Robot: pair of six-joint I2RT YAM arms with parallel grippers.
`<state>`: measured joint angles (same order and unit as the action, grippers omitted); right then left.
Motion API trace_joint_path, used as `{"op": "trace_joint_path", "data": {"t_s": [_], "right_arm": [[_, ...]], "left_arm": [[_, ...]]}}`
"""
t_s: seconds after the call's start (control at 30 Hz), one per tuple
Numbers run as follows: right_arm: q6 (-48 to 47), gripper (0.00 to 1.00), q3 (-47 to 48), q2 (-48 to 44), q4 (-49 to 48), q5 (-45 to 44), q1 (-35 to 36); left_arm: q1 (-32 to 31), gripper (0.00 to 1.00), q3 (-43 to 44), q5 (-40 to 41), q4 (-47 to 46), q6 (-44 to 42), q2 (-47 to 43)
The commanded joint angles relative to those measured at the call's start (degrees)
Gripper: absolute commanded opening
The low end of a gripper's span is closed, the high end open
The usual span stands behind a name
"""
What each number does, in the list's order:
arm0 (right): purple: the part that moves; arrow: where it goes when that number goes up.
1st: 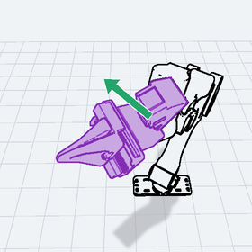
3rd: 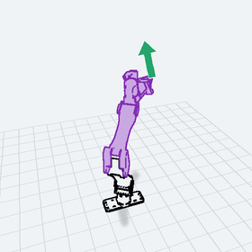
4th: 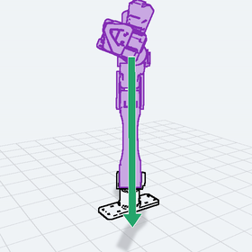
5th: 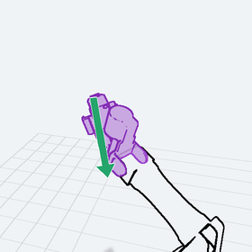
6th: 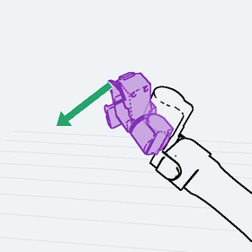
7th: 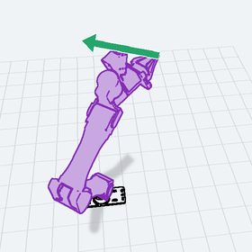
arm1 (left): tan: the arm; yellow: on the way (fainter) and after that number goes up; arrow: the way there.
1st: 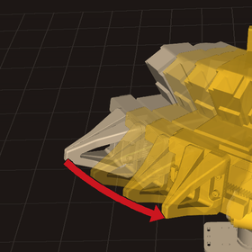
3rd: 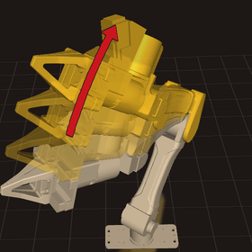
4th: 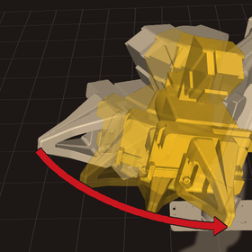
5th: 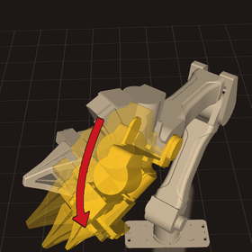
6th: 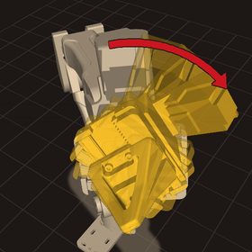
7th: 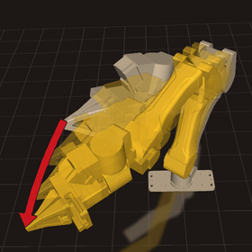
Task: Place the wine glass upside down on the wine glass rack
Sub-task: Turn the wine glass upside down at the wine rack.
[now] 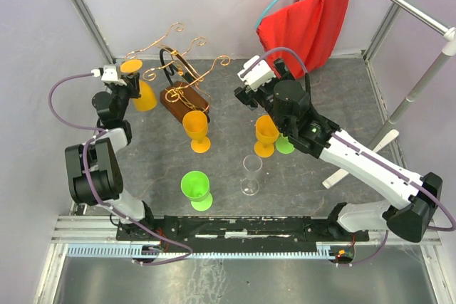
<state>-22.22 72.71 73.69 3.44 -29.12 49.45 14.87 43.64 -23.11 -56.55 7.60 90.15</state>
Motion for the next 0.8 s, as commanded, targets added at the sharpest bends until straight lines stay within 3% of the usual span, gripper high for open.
{"op": "trace_joint_path", "data": {"t_s": [0.0, 0.37, 0.77], "right_arm": [[-1.1, 1.00, 0.8, 0.5, -2.8, -0.4, -0.1], [-0.7, 1.00, 0.2, 0.5, -2.6, -2.5, -0.1], [-0.4, 1.00, 0.0, 1.9, -3.1, -3.7, -0.2]], "left_arm": [[-0.3, 0.03, 2.2, -0.9, -8.0, 0.0, 2.7], [-1.0, 0.03, 4.7, 0.3, -16.3, 2.5, 8.5], [-4.0, 0.03, 9.4, 0.6, -16.0, 1.1, 13.0]]}}
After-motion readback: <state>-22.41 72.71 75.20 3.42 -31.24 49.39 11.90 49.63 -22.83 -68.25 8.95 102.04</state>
